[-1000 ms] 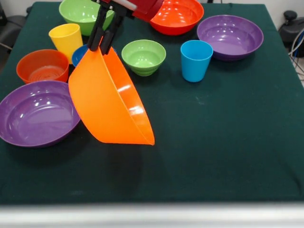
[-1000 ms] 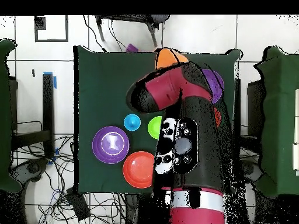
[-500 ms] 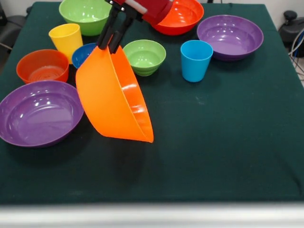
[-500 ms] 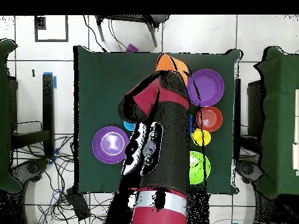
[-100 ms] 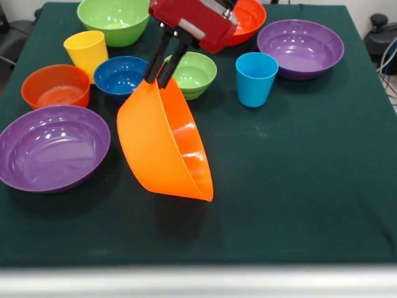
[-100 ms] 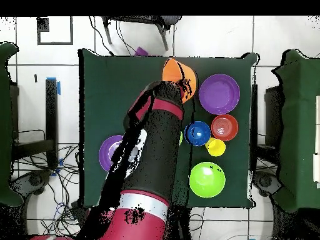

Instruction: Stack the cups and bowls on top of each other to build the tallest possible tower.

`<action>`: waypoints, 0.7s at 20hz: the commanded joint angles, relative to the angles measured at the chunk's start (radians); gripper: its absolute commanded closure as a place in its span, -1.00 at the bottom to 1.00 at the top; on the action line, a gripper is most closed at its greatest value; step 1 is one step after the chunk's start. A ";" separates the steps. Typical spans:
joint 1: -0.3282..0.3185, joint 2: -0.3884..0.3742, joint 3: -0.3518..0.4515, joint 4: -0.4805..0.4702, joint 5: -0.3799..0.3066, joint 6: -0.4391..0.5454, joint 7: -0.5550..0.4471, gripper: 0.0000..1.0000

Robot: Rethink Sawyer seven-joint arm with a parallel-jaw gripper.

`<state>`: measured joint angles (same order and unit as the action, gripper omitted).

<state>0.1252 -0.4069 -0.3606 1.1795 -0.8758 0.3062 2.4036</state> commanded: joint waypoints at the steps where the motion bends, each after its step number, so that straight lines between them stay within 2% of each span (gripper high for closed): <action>1: 0.048 0.173 -0.121 -0.108 -0.043 -0.106 0.313 1.00; 8: 0.044 0.240 -0.187 -0.167 -0.022 -0.144 0.303 1.00; 14: 0.039 0.244 -0.199 -0.176 0.019 -0.146 0.255 1.00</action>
<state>0.1605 -0.2037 -0.5833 1.0678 -0.8745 0.2036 2.5106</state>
